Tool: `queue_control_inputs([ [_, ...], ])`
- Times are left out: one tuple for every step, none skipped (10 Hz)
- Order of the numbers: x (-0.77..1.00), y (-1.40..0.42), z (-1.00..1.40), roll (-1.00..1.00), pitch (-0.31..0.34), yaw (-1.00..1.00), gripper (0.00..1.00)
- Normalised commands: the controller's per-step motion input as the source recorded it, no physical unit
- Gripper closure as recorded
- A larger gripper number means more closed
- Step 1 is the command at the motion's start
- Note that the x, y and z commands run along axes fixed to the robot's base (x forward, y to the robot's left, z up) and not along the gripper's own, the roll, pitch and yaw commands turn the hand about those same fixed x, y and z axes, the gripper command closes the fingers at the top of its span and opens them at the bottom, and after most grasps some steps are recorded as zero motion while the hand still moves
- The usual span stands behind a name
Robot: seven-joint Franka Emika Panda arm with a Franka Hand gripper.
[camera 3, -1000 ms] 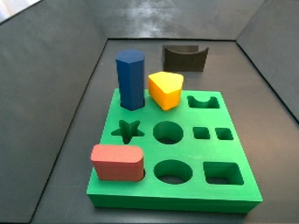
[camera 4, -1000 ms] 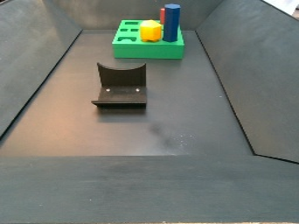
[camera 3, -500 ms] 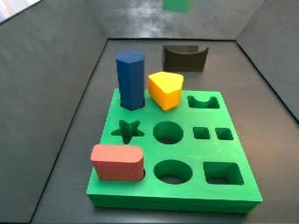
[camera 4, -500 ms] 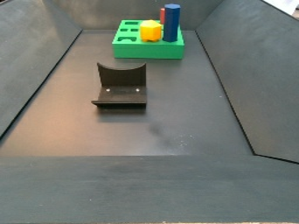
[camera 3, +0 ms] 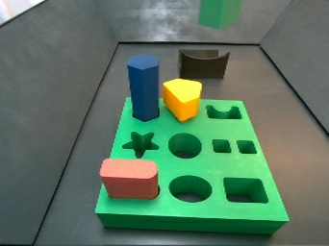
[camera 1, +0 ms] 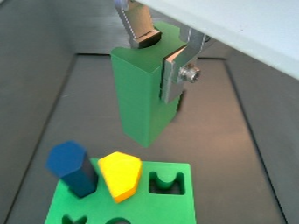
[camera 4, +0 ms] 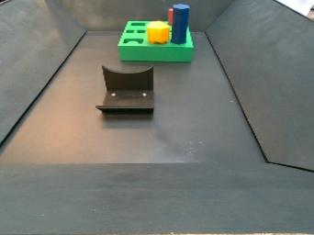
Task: Pick up the arch object. Move up. Place the arch object on the fixture. Regrasp the arch object. Move to above the board. Insert the arch object.
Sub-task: Insert the arch object.
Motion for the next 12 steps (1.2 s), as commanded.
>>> queue_control_inputs([
  [0.2, 0.08, -0.19, 0.0, -0.016, -0.96, 1.0],
  [0.2, 0.08, -0.19, 0.0, -0.014, -0.96, 1.0],
  [0.2, 0.08, -0.19, 0.0, -0.014, -0.96, 1.0],
  [0.21, 0.08, -0.19, 0.0, -0.02, -0.96, 1.0],
  [0.2, 0.08, -0.19, 0.0, -0.02, -0.95, 1.0],
  [0.2, 0.08, -0.2, 0.0, -0.014, -0.95, 1.0],
  [0.16, 0.06, -0.22, 0.0, -0.01, -0.97, 1.0],
  [0.08, 0.0, -0.3, 0.0, -0.001, -1.0, 1.0],
  [0.07, 0.0, -0.3, 0.0, 0.0, -1.0, 1.0],
  [0.07, 0.0, -0.3, 0.0, -0.001, -1.0, 1.0],
  [0.07, 0.0, -0.3, 0.0, -0.001, -1.0, 1.0],
  [0.07, 0.0, -0.31, 0.0, -0.004, -1.0, 1.0],
])
